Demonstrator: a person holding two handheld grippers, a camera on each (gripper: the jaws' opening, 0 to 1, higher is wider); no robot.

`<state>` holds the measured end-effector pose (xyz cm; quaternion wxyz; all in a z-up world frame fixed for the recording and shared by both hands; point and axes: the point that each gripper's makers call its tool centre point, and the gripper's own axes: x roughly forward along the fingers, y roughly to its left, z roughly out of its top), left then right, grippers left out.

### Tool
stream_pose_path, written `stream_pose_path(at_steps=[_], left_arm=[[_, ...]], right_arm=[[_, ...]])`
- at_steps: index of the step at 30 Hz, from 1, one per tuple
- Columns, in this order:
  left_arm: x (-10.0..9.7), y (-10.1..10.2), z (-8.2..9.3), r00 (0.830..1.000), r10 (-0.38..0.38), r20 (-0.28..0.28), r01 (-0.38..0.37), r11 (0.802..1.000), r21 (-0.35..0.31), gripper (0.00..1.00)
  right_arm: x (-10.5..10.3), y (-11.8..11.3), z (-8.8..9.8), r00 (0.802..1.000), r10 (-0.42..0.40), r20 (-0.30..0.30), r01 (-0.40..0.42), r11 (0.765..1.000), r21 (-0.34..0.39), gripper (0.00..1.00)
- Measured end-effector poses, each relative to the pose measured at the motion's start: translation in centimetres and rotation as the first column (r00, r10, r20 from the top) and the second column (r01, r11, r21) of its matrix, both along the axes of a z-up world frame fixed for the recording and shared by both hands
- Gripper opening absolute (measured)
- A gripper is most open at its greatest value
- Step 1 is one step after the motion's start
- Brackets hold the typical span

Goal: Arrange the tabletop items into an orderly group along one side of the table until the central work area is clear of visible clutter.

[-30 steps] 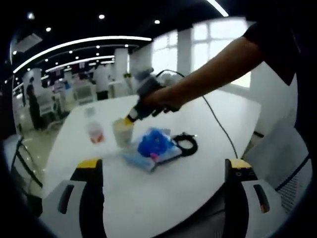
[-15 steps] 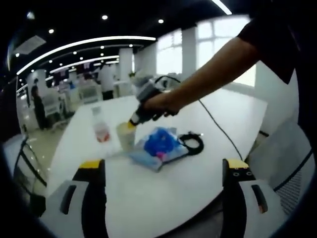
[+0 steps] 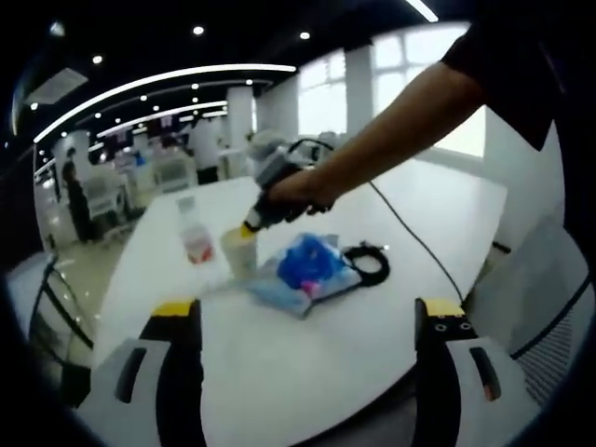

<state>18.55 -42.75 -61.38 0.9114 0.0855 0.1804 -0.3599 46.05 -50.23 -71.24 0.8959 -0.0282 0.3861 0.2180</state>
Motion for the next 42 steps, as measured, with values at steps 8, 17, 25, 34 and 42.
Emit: stream_pose_path(at_steps=[8, 17, 25, 34, 42], left_arm=[[0.04, 0.10, -0.01, 1.000, 0.003, 0.004, -0.003, 1.000, 0.003, 0.91], [0.18, 0.14, 0.07, 1.000, 0.008, 0.010, -0.008, 1.000, 0.003, 0.90], [0.26, 0.23, 0.00, 1.000, 0.012, 0.006, -0.012, 1.000, 0.005, 0.90], [0.28, 0.28, -0.03, 1.000, 0.011, 0.006, -0.011, 1.000, 0.011, 0.89], [0.36, 0.39, -0.01, 1.000, 0.015, 0.006, -0.016, 1.000, 0.010, 0.88]], right_arm=[[0.24, 0.06, -0.16, 1.000, 0.001, -0.008, -0.001, 1.000, -0.008, 0.01], [0.34, 0.27, 0.03, 1.000, 0.003, -0.007, -0.003, 1.000, -0.017, 0.01], [0.48, 0.24, -0.01, 1.000, 0.007, -0.007, -0.008, 1.000, -0.023, 0.02], [0.67, 0.06, 0.00, 1.000, 0.003, -0.005, -0.004, 1.000, -0.029, 0.02], [0.66, -0.17, 0.18, 1.000, 0.001, 0.002, -0.001, 1.000, -0.030, 0.04]])
